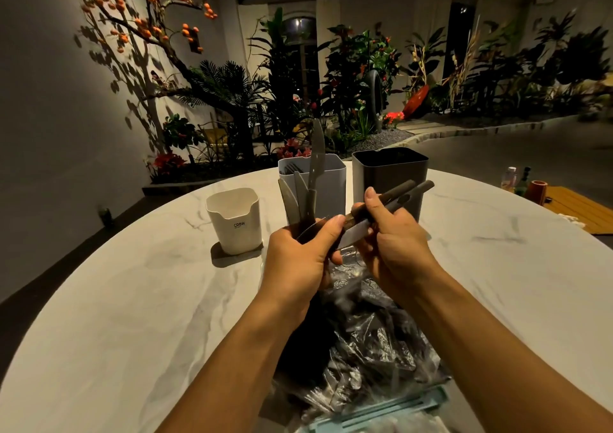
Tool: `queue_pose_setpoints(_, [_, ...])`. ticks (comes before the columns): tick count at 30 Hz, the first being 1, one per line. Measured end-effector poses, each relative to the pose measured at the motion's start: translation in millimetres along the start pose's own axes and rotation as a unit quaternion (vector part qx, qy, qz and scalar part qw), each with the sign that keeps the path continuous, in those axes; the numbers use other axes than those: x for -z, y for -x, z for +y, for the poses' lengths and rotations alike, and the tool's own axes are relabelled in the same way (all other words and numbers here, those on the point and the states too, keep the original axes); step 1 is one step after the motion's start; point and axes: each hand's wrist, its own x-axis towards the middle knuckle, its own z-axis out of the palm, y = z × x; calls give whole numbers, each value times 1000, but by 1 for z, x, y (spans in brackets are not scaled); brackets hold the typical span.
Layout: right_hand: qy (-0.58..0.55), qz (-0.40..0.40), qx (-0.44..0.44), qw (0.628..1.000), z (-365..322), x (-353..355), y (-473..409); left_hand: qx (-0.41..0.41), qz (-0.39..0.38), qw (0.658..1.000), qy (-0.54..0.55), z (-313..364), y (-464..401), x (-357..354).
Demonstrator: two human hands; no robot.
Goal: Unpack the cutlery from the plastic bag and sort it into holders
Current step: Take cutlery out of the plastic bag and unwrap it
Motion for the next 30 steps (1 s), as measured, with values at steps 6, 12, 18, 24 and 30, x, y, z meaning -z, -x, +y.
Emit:
queue_pose_setpoints(6, [-16, -1, 25, 1000, -29, 30, -7, 12, -51, 999, 12, 16, -9, 29])
queue_pose_setpoints(12, [169, -116, 24, 979, -36, 45, -8, 6, -42, 999, 24, 22, -13, 42])
queue_pose_setpoints(18, [330, -247, -31, 910, -34, 49, -7, -1, 110, 987, 119, 19, -23, 38])
queue_pose_setpoints(24, [317, -304, -71, 895, -30, 39, -5, -24, 30, 985, 167, 16, -19, 31])
queue_pose_setpoints(30, [269, -207, 23, 940, -6, 13, 4, -43, -78, 988, 126, 9, -13, 14])
